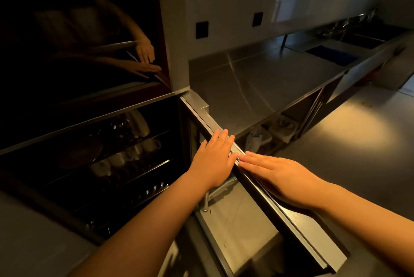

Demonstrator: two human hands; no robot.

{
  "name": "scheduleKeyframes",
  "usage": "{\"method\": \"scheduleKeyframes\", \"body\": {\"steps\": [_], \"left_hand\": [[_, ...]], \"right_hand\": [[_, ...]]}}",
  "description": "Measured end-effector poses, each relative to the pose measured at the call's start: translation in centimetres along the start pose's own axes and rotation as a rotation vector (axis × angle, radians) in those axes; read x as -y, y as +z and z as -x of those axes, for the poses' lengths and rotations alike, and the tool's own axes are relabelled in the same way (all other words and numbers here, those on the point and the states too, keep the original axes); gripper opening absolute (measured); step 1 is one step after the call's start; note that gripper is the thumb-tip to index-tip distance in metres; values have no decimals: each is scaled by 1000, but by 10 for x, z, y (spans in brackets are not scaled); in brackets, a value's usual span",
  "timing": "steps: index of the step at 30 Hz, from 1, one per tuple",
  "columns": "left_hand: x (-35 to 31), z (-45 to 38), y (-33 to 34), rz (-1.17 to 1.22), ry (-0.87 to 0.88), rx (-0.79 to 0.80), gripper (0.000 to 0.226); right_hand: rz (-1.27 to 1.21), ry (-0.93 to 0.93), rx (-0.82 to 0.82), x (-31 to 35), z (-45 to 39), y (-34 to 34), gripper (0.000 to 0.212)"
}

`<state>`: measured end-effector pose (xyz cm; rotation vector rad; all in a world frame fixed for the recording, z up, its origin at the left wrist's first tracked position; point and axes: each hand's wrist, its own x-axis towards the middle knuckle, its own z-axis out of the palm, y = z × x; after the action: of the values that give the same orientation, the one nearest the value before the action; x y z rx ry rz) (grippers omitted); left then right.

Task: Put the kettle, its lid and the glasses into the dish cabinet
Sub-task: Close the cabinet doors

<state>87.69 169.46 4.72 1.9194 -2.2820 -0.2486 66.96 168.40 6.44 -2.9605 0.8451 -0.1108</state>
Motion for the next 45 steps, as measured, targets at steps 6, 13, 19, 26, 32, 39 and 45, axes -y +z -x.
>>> {"method": "scheduleKeyframes", "body": {"steps": [6, 13, 19, 26, 32, 39, 45], "left_hand": [[20, 16, -10, 1, 37, 34, 52], [47, 45, -19, -41, 58, 19, 49], [66, 67, -35, 16, -57, 11, 51], [88, 94, -48, -13, -153, 16, 54], [109, 120, -50, 50, -288, -28, 49], [127, 149, -37, 23, -525, -102, 56], [150, 164, -23, -255, -640, -184, 61]], "right_hand": [[-40, -3, -12, 36, -10, 3, 69], [-125, 9, -34, 89, -27, 6, 52], [-149, -85, 33, 95, -54, 18, 63], [14, -273, 63, 95, -98, 37, 95], [108, -399, 17, 111, -141, 39, 84], [119, -419, -11, 128, -185, 58, 82], [72, -399, -72, 146, -215, 67, 93]]}}
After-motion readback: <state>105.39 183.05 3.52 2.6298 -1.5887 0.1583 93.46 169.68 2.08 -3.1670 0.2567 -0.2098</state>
